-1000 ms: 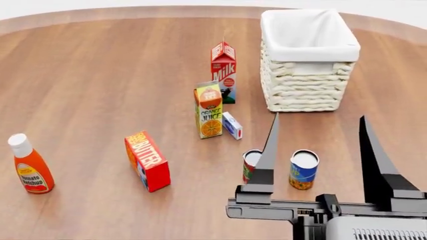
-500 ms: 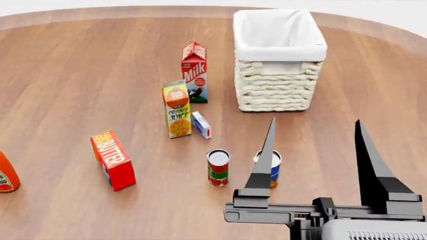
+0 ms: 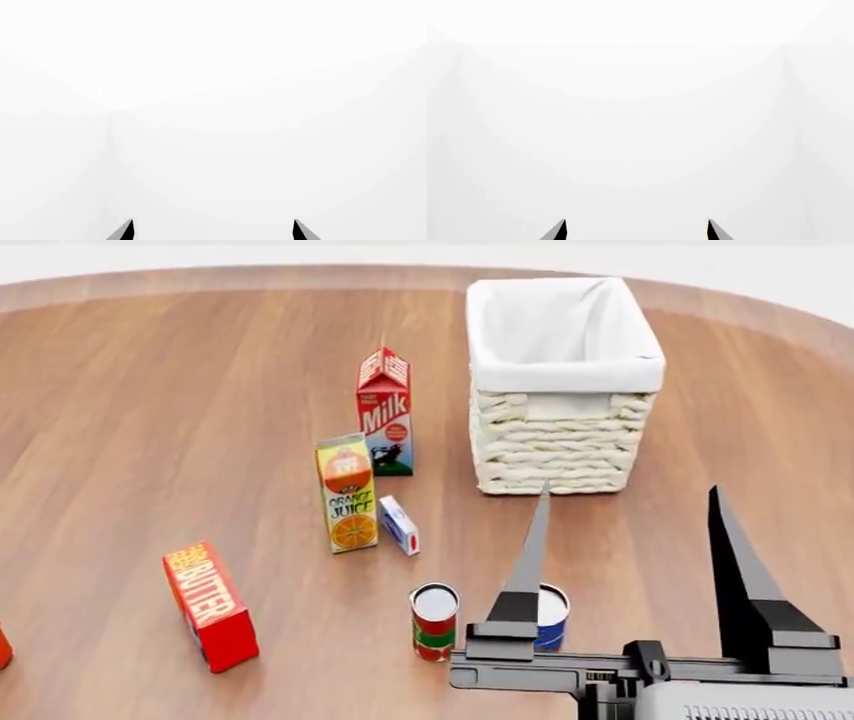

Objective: Pick up the alphabet soup and the tomato sauce, and put them in the basket.

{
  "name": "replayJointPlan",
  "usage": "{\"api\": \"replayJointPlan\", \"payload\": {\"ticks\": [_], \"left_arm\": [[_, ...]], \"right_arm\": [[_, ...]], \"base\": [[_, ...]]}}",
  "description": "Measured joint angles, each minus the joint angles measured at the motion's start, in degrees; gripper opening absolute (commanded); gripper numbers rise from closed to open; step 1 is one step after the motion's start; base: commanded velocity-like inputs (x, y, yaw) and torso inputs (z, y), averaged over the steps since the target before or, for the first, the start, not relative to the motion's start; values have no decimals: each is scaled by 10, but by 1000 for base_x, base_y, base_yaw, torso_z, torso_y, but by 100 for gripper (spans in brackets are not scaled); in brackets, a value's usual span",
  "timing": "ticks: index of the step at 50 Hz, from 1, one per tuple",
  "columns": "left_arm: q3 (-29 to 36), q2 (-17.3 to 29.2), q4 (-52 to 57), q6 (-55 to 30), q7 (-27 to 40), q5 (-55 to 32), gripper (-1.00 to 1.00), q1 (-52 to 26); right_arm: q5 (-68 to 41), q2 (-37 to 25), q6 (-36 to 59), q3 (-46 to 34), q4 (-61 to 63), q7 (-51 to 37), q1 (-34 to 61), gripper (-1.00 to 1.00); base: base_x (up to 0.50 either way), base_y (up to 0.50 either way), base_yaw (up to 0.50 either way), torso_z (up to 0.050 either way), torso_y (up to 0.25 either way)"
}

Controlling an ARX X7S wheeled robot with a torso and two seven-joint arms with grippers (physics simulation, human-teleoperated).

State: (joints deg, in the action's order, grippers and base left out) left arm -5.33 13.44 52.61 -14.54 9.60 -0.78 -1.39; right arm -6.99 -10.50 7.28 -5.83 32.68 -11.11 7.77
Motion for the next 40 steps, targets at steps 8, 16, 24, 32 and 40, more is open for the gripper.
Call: {"api": "replayJointPlan", "payload": {"ticks": [8, 16, 24, 32, 40], "left_arm": [[2, 3, 4, -4, 3, 0, 100, -1], [5, 5, 6, -6, 6, 0, 100, -3], [9, 8, 9, -11, 9, 0, 100, -6], [11, 10, 11, -14, 11, 0, 100, -8], [15, 11, 10, -14, 14, 0, 100, -10]], "right_arm": [[-2, -3, 2, -2, 3, -4, 0, 100], [-2, -6, 2, -5, 4, -8, -1, 100], [-5, -10, 9, -6, 11, -13, 1, 100], [-7, -12, 6, -8, 11, -16, 0, 100], [-9, -15, 3, -10, 10, -18, -1, 100]], "base": [[328, 0, 0, 0, 0], [327, 0, 0, 0, 0], [327, 0, 0, 0, 0], [328, 0, 0, 0, 0], [328, 0, 0, 0, 0]]}}
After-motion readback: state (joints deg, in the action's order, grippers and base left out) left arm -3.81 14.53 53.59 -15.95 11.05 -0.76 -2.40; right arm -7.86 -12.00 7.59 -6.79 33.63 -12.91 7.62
